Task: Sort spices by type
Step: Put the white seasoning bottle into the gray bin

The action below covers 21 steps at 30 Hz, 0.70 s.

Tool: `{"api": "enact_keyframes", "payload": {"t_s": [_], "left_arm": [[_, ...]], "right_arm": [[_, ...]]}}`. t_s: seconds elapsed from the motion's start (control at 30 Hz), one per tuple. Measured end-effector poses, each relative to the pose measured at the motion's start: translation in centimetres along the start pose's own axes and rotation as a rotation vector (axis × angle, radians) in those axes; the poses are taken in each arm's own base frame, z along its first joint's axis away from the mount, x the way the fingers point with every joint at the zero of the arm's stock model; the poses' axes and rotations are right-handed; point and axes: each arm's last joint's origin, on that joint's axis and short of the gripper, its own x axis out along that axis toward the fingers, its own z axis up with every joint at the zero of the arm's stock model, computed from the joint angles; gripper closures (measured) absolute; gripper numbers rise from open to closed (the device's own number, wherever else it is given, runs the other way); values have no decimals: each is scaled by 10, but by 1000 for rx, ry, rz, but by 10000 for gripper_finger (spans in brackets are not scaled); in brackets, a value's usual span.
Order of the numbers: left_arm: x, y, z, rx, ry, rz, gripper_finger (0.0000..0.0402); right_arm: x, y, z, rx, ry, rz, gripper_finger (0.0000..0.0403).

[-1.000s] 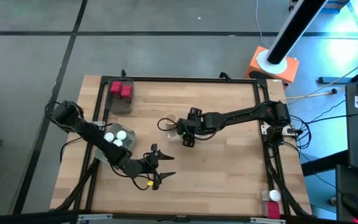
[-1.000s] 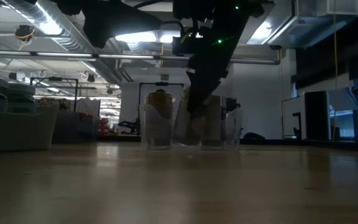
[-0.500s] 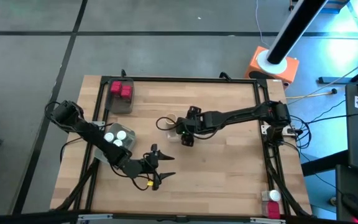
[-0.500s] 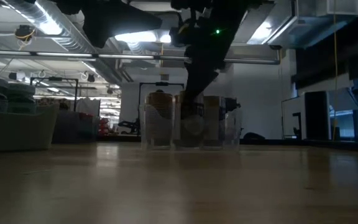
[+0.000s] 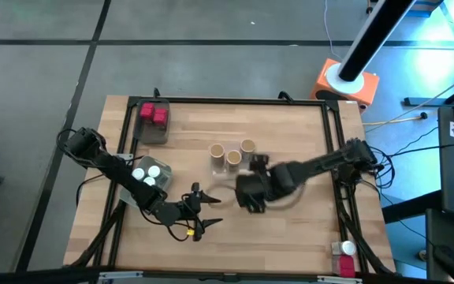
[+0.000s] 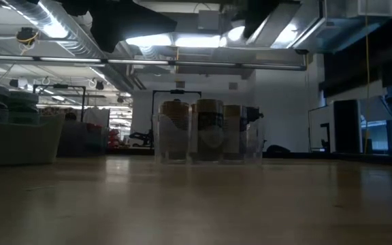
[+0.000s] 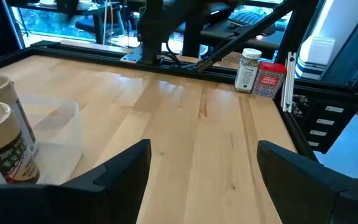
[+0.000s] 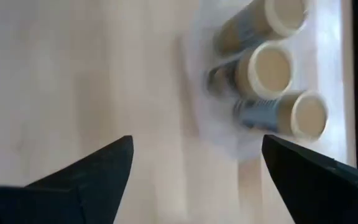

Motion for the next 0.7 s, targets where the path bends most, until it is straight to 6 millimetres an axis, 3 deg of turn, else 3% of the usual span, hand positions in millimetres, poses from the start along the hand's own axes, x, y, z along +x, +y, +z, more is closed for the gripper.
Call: {"api": "enact_keyframes", "payload": {"t_s": [0.13,0.4,0.7], "left_arm": [[0,0,0,-3,0,0,125],[0,0,0,-25,-1,0,125],[0,0,0,-31,-3,1,125]], "right_arm": [[-29,34,-20,-45,27,19,50],[-66,96,-73,-82,68,30,50],[-102,144,-130,-43,94,117,50]]}}
